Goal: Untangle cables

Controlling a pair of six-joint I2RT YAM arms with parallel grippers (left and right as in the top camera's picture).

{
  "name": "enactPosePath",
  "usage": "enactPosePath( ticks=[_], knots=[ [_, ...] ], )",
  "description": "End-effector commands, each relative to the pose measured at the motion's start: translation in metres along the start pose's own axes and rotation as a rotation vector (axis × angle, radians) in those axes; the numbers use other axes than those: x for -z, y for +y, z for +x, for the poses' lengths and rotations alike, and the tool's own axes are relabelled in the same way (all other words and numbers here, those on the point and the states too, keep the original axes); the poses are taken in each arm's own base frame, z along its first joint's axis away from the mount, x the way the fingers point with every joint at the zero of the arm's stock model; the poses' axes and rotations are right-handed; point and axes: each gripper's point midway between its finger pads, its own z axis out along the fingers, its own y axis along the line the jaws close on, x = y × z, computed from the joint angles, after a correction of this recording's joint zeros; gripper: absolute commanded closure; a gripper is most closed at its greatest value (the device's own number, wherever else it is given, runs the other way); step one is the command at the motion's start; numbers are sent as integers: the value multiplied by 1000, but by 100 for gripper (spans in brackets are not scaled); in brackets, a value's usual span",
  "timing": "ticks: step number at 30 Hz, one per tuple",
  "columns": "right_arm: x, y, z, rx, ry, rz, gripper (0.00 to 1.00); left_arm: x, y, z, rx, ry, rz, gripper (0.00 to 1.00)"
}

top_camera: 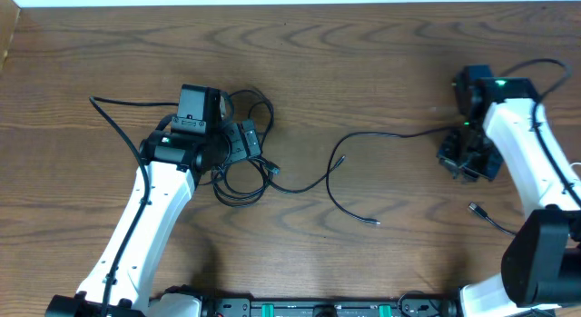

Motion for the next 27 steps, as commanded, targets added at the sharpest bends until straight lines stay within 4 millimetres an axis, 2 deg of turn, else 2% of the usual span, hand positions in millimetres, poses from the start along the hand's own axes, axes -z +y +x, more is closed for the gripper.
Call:
enactPosePath(
  ticks=[1, 4, 6, 8, 10, 11, 12, 13, 15, 17, 20, 23, 27],
  knots=[
    [17, -22, -3, -156, -28, -42, 87, 0, 3, 0, -4, -2, -15, 1],
    [39, -46, -1, -218, -91, -83, 82, 0, 3, 0, -4, -2, -15, 1],
    [59, -70, 2, -281, -179, -122, 54, 0, 3, 0, -4, -2, -15, 1],
    [67, -84, 6, -338, -231, -146, 48, 0, 3, 0, -4, -2, -15, 1],
    [66, -100, 14, -446, -279, -163, 35, 0, 3, 0, -4, -2, -15, 1],
    [58, -105, 20, -522, -291, -182, 19, 0, 3, 0, -4, -2, -15, 1],
    [51, -107, 24, -566, -292, -192, 11, 0, 3, 0, -4, -2, -15, 1],
    [42, -108, 28, -620, -287, -201, 8, 0, 3, 0, -4, -2, -15, 1],
    [21, -108, 37, -726, -268, -215, 7, 0, 3, 0, -4, -2, -15, 1],
    [-10, -105, 42, -871, -237, -222, 1, 0, 3, 0, -4, -2, -15, 1],
    [-38, -94, 31, -928, -247, -255, 1, 0, 3, 0, -4, -2, -15, 1],
    [-53, -81, 18, -929, -257, -293, 1, 0, 3, 0, -4, -2, -15, 1],
    [-64, -67, -1, -956, -251, -318, 1, 0, 3, 0, -4, -2, -15, 1]
  ],
)
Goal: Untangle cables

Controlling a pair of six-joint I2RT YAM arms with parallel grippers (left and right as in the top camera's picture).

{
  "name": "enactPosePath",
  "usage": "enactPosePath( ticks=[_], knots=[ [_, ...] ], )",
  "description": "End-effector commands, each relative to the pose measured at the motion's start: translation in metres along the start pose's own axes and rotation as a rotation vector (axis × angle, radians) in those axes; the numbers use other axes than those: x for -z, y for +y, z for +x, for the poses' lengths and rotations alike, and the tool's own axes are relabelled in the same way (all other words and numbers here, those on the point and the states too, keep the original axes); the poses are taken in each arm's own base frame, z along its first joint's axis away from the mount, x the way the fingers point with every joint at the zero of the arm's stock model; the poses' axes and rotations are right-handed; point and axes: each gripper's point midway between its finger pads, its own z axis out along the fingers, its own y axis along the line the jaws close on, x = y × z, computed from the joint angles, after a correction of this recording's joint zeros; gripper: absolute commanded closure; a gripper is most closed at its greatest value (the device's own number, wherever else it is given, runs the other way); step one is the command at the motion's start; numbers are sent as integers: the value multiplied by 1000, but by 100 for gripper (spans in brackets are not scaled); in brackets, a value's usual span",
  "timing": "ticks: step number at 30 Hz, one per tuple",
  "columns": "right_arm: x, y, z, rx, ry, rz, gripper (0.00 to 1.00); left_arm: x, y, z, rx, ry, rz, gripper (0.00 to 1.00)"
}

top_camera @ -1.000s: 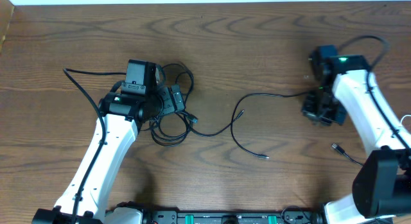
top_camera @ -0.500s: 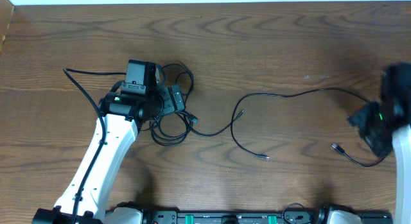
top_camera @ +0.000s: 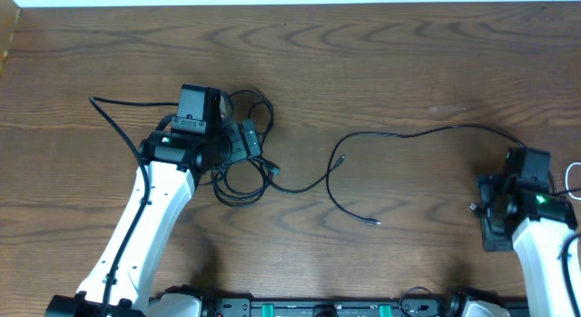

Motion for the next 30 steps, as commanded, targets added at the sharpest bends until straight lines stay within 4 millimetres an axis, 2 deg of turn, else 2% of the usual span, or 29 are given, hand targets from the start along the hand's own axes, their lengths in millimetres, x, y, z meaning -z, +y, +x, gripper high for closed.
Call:
enactPosePath(
  ticks=[1, 7, 11, 17, 19, 22, 26, 27, 28, 29, 30],
  knots=[
    [-17, 3, 2, -98, 16, 33, 1, 0, 3, 0, -4, -2, -14, 1],
    [-50, -2, 15, -188, 126, 128, 11, 0, 3, 0, -4, -2, -14, 1],
    [-64, -12, 9, -214, 115, 192, 15, 0, 3, 0, -4, -2, -14, 1],
    [-78, -10, 6, -230, 116, 196, 28, 0, 3, 0, -4, -2, -14, 1],
    [-83, -12, 10, -221, 136, 214, 38, 0, 3, 0, -4, -2, -14, 1],
    [-89, -17, 12, -172, 147, 238, 48, 0, 3, 0, -4, -2, -14, 1],
    [-96, -24, 17, -36, 177, 269, 82, 0, 3, 0, -4, -2, -14, 1],
    [-96, -25, 17, -14, 181, 268, 87, 0, 3, 0, -4, -2, -14, 1],
    [-96, -24, 17, 55, 190, 260, 99, 0, 3, 0, -4, -2, -14, 1],
    [-96, -24, 17, 78, 192, 255, 99, 0, 3, 0, -4, -2, -14, 1],
    [-97, -10, 21, 182, 235, 180, 99, 0, 3, 0, -4, -2, -14, 1]
  ],
)
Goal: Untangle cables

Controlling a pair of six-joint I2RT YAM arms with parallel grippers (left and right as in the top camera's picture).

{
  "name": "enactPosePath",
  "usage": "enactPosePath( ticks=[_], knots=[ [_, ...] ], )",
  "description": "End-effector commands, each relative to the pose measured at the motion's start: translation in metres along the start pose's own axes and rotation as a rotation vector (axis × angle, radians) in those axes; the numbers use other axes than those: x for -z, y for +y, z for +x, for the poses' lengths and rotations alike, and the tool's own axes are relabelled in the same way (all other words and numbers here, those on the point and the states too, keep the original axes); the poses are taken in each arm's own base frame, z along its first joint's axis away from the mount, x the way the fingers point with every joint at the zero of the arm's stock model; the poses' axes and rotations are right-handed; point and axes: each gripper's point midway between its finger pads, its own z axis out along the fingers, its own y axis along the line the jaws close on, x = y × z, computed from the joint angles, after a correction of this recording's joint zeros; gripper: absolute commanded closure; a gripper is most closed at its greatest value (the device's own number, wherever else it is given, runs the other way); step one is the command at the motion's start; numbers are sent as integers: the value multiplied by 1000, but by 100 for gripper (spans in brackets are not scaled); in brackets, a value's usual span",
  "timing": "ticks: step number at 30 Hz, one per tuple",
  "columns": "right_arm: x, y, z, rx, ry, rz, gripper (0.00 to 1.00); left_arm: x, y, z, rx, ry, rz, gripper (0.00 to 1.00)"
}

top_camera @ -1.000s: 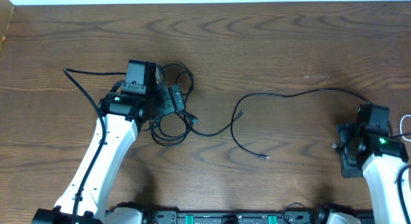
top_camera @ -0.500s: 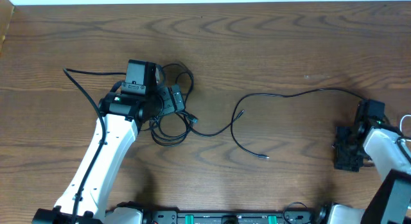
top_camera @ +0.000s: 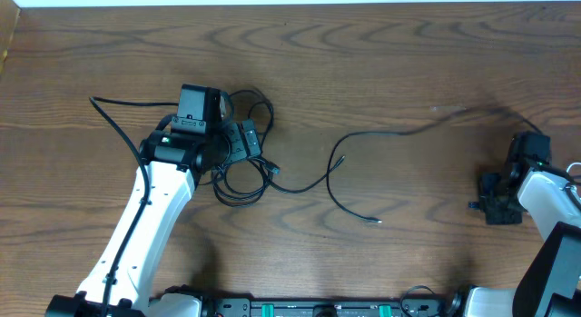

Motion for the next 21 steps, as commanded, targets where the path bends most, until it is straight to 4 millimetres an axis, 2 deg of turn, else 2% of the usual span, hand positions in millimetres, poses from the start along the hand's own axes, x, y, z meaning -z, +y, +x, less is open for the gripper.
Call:
enactPosePath(
  ticks=[1, 4, 7, 10, 14, 17, 21],
  knots=[
    [-24, -3, 30, 284, 147, -36, 99, 0, 3, 0, -4, -2, -14, 1],
    [-9, 50, 54, 620, 231, -349, 99, 0, 3, 0, -4, -2, -14, 1],
    [5, 68, 69, 745, 282, -491, 99, 0, 3, 0, -4, -2, -14, 1],
    [31, 92, 92, 869, 362, -726, 99, 0, 3, 0, -4, -2, -14, 1],
    [80, 120, 115, 885, 493, -1032, 99, 0, 3, 0, -4, -2, -14, 1],
    [110, 140, 116, 851, 534, -1181, 99, 0, 3, 0, -4, -2, -14, 1],
    [146, 155, 125, 929, 529, -1357, 99, 0, 3, 0, -4, -2, -14, 1]
  ],
)
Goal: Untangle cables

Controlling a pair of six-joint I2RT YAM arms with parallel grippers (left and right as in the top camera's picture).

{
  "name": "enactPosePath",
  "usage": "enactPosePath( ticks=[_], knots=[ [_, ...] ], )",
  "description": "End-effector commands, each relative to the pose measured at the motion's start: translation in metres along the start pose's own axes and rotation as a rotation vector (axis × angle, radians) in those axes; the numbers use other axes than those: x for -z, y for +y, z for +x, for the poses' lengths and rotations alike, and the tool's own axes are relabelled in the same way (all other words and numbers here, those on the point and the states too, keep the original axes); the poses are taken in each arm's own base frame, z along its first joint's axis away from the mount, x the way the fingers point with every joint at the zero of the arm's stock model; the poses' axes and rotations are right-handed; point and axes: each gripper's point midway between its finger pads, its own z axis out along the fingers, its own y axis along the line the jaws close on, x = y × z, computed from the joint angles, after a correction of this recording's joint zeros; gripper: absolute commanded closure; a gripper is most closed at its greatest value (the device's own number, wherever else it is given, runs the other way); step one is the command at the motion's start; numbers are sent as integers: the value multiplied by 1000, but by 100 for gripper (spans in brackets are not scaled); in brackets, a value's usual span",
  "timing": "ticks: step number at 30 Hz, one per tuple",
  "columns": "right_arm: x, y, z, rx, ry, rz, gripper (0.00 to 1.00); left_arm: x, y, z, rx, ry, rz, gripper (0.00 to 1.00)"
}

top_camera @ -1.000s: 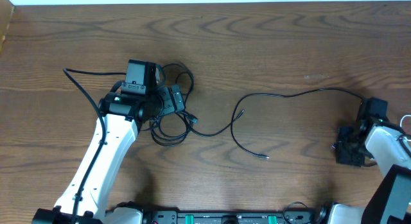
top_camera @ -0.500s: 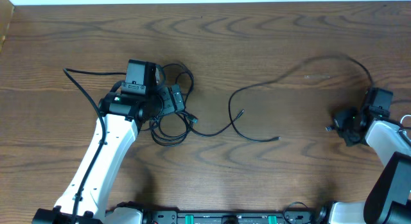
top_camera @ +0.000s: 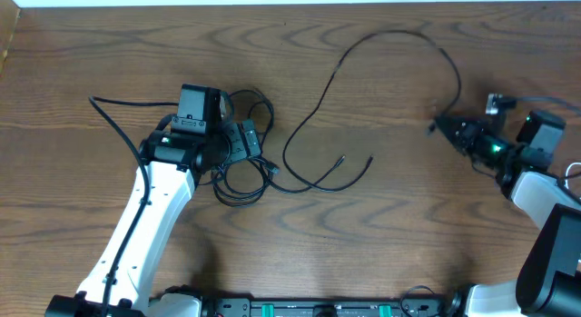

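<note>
A tangle of black cables (top_camera: pixel 238 183) lies left of centre. My left gripper (top_camera: pixel 243 143) sits on top of it, shut on the bundle. One long black cable (top_camera: pixel 381 34) leaves the tangle, curls near the table's middle, and arcs high towards the far edge. From there it drops to my right gripper (top_camera: pixel 448 128), which is shut on it at the right. Two loose plug ends (top_camera: pixel 342 159) (top_camera: pixel 370 160) rest near the middle.
A thin black lead (top_camera: pixel 113 113) runs from the left arm towards the table's left side. A small pale plug (top_camera: pixel 495 102) shows just behind the right gripper. The table's far edge (top_camera: pixel 290 6) lies close above the cable's arc.
My right gripper has moved from the lower right up and left to mid-right. The long cable, then stretched low across the middle, now stands in a high arc. The left arm is unchanged.
First my right gripper was at the cable's right end at mid-right, while the left one held the tangle. Then it was at the lower right with the cable drawn out towards it, and stayed near there. Now it is back at mid-right and the cable loops upward.
</note>
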Motion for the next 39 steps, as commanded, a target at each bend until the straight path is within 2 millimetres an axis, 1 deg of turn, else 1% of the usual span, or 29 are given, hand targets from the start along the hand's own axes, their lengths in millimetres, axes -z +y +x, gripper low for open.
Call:
enactPosePath(
  ticks=[1, 3, 6, 8, 9, 11, 13, 15, 16, 17, 18, 19, 20, 21, 22, 23, 24, 25, 27, 28, 30, 33, 35, 36, 37, 39],
  knots=[
    [-5, 37, 6, 39, 61, -157, 98, 0, 3, 0, -4, -2, -15, 1],
    [-8, 41, 1, 112, 37, -162, 99, 0, 3, 0, -4, -2, -15, 1],
    [-5, 37, -11, 137, -20, -121, 98, 0, 3, 0, -4, -2, -15, 1],
    [6, 39, -25, 172, -75, -104, 98, 0, 3, 0, -4, -2, -15, 1],
    [17, 41, -36, 197, -119, -91, 99, 0, 3, 0, -4, -2, -15, 0],
    [29, 41, -50, 203, -175, -59, 99, 0, 3, 0, -4, -2, -15, 1],
    [52, 39, -74, 211, -261, 6, 99, 0, 3, 0, -4, -2, -15, 1],
    [72, 33, -92, 213, -314, 97, 99, 0, 3, 0, -4, -2, -15, 1],
    [78, 29, -99, 215, -328, 140, 99, 0, 3, 0, -4, -2, -15, 1],
    [92, 20, -113, 220, -356, 256, 99, 0, 3, 0, -4, -2, -15, 1],
    [99, 16, -119, 221, -362, 320, 98, 0, 3, 0, -4, -2, -15, 1],
    [114, 10, -131, 228, -375, 455, 98, 0, 3, 0, -4, -2, -15, 1],
    [122, 10, -138, 221, -388, 514, 99, 0, 3, 0, -4, -2, -15, 1],
    [134, 12, -148, 215, -420, 579, 99, 0, 3, 0, -4, -2, -15, 1],
    [141, 15, -156, 219, -445, 612, 99, 0, 3, 0, -4, -2, -15, 1],
    [156, 20, -170, 211, -505, 680, 99, 0, 3, 0, -4, -2, -15, 1],
    [168, 22, -179, 200, -553, 724, 99, 0, 3, 0, -4, -2, -15, 1],
    [183, 25, -192, 211, -617, 790, 99, 0, 3, 0, -4, -2, -15, 1],
    [197, 27, -204, 223, -681, 848, 99, 0, 3, 0, -4, -2, -15, 1],
    [207, 28, -214, 233, -729, 888, 99, 0, 3, 0, -4, -2, -15, 1],
    [213, 30, -228, 266, -758, 917, 99, 0, 3, 0, -4, -2, -15, 1],
    [212, 30, -243, 294, -748, 930, 99, 0, 3, 0, -4, -2, -15, 1],
    [209, 25, -254, 301, -731, 950, 99, 0, 3, 0, -4, -2, -15, 1],
    [205, 24, -258, 314, -714, 949, 99, 0, 3, 0, -4, -2, -15, 1],
    [196, 17, -263, 310, -685, 945, 99, 0, 3, 0, -4, -2, -15, 1],
    [186, 7, -264, 302, -662, 953, 99, 0, 3, 0, -4, -2, -15, 1]
  ],
)
